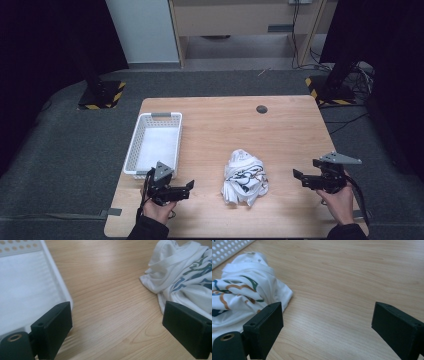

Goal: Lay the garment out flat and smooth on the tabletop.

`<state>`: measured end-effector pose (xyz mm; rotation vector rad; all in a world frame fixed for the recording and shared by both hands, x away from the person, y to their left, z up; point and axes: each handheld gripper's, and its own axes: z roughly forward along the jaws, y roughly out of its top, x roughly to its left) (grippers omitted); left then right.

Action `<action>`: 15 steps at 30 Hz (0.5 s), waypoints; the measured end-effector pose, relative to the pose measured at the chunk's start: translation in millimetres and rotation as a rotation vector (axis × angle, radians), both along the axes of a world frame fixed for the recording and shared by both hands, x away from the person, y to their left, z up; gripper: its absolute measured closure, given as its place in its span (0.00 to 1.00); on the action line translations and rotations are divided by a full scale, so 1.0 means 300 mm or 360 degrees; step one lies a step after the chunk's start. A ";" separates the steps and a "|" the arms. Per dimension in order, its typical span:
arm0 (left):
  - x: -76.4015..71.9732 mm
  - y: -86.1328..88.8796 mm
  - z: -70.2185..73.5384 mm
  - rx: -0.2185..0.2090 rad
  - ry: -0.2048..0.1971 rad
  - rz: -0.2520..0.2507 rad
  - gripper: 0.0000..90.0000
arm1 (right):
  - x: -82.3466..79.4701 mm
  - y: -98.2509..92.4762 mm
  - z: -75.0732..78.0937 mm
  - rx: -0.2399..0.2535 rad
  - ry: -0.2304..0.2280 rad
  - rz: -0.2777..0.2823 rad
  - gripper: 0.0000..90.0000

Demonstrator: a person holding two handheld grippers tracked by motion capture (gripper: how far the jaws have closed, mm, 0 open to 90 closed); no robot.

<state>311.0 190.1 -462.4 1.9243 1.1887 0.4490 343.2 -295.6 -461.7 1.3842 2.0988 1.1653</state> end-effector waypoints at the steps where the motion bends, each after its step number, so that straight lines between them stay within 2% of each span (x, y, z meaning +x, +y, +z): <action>1: 0.004 -0.011 0.003 -0.0001 -0.0003 -0.0013 0.09 | 0.002 0.007 0.004 -0.0001 -0.0008 0.0012 0.12; 4: 0.017 -0.043 0.011 0.0002 -0.0020 -0.0050 0.09 | 0.007 0.028 0.018 0.0025 -0.0029 0.0043 0.15; 6: 0.028 -0.061 0.015 -0.0020 -0.0031 -0.0067 0.09 | 0.013 0.040 0.026 0.0042 -0.0041 0.0060 0.16; 8: 0.041 -0.077 0.017 -0.0050 -0.0024 -0.0076 0.09 | 0.021 0.051 0.031 0.0068 -0.0047 0.0079 0.18; 15: 0.085 -0.139 0.016 -0.0068 -0.0025 -0.0119 0.08 | 0.050 0.090 0.035 0.0096 -0.0052 0.0132 0.22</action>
